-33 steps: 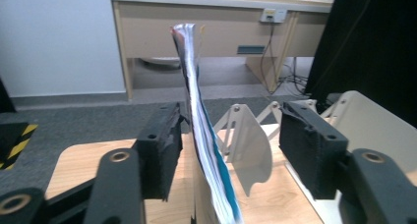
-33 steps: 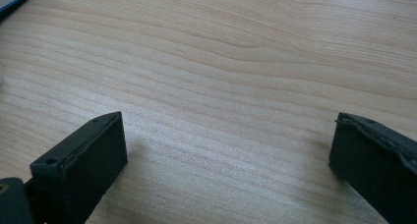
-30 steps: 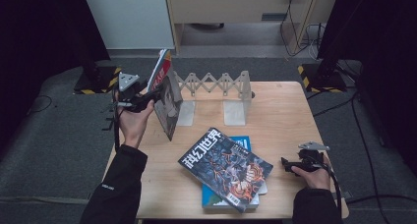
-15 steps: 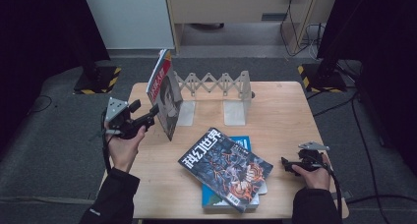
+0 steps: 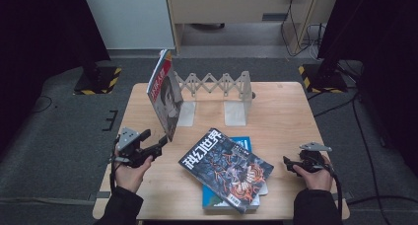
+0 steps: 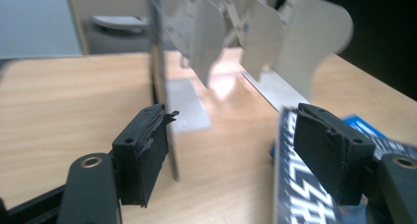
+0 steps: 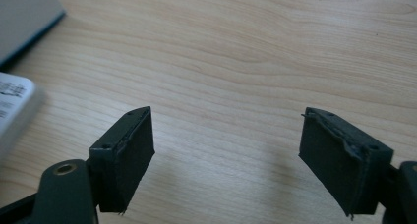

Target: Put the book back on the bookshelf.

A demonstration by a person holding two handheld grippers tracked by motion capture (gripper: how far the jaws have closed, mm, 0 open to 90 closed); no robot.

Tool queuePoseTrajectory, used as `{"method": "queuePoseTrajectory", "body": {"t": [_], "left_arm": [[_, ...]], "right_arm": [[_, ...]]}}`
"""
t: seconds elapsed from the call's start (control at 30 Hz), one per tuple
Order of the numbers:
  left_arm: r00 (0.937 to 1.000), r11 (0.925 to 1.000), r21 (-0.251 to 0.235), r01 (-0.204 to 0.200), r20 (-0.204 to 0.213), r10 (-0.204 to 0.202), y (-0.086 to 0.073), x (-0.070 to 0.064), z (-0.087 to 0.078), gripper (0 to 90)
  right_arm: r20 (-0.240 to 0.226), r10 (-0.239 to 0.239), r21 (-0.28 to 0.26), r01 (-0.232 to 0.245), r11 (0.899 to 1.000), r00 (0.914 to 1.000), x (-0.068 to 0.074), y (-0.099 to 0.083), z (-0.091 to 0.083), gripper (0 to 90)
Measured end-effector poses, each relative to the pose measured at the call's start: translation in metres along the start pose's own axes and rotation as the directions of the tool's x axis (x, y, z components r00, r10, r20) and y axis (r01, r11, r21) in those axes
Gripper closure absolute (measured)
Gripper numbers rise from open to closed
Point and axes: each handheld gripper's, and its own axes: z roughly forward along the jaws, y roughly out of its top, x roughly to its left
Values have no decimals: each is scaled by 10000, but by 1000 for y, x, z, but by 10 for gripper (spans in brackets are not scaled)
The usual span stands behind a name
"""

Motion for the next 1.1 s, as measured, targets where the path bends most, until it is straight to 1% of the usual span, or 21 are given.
{"method": "queuePoseTrajectory", "body": {"t": [0.1,0.2,0.23,0.27,0.3,0.33,0.37,0.4,0.43,0.53,0.57,0.6,0.63,0.7,0.8,0.87,1.0,1.03,1.07,1.1], "left_arm": [[9993,9985,528,-153,359,134,-19,-4,6,289],[9975,9975,693,-113,709,64,-29,-7,13,287],[9939,9952,949,251,1045,-350,-34,-9,17,287],[9926,9942,1032,319,1130,-436,-35,-10,18,287],[9916,9929,1158,265,1230,-408,-38,-11,21,287],[9911,9916,1287,134,1293,-302,-42,-14,23,288],[9889,9892,1466,76,1455,-291,-46,-16,25,290],[9856,9859,1667,125,1645,-403,-49,-17,28,292],[9834,9835,1808,99,1763,-423,-52,-19,30,292],[9807,9814,1922,-19,1924,-357,-56,-21,34,276],[9789,9811,1933,30,1998,-423,-57,-22,36,275],[9756,9803,1972,108,2130,-536,-58,-23,37,273],[9750,9792,2029,73,2160,-520,-59,-24,39,272],[9713,9765,2154,86,2303,-594,-61,-26,42,272],[9674,9719,2343,228,2401,-806,-64,-26,46,271],[9652,9668,2538,310,2436,-949,-66,-26,49,266],[9615,9584,2835,323,2530,-1072,-71,-24,57,262],[9585,9582,2834,395,2602,-1164,-72,-23,58,252],[9530,9563,2876,527,2717,-1342,-73,-23,60,251],[9504,9548,2913,583,2766,-1424,-73,-23,61,249]], "right_arm": [[-185,51,-217,-55,9998,9998,5,3,-6,236],[-341,-31,-448,15,9990,9994,13,7,-15,253],[-373,-69,-531,49,9986,9993,15,8,-16,257],[-447,-192,-653,162,9977,9988,19,10,-18,259],[-442,-196,-706,164,9974,9988,20,11,-19,262],[-549,-205,-704,166,9974,9983,23,11,-20,270],[-650,-222,-759,173,9970,9976,25,12,-21,275],[-732,-235,-838,174,9963,9970,27,13,-22,277],[-808,-198,-884,126,9960,9965,29,14,-23,279],[-1013,-177,-1087,66,9941,9947,34,16,-27,289],[-1052,-238,-1173,114,9930,9942,35,17,-28,294],[-1135,-251,-1205,114,9927,9932,37,18,-30,304],[-1193,-299,-1292,143,9915,9924,39,19,-31,309],[-1342,-339,-1386,151,9902,9904,44,21,-34,320],[-1751,-446,-1399,200,9900,9835,55,23,-36,332],[-1961,-515,-1372,246,9902,9792,61,24,-36,335],[-2308,-698,-1248,416,9913,9705,74,24,-31,334],[-2391,-667,-1190,389,9921,9687,77,23,-30,334],[-2440,-752,-1162,479,9921,9669,79,23,-29,334],[-2504,-755,-1142,480,9923,9652,82,23,-27,333]]}}
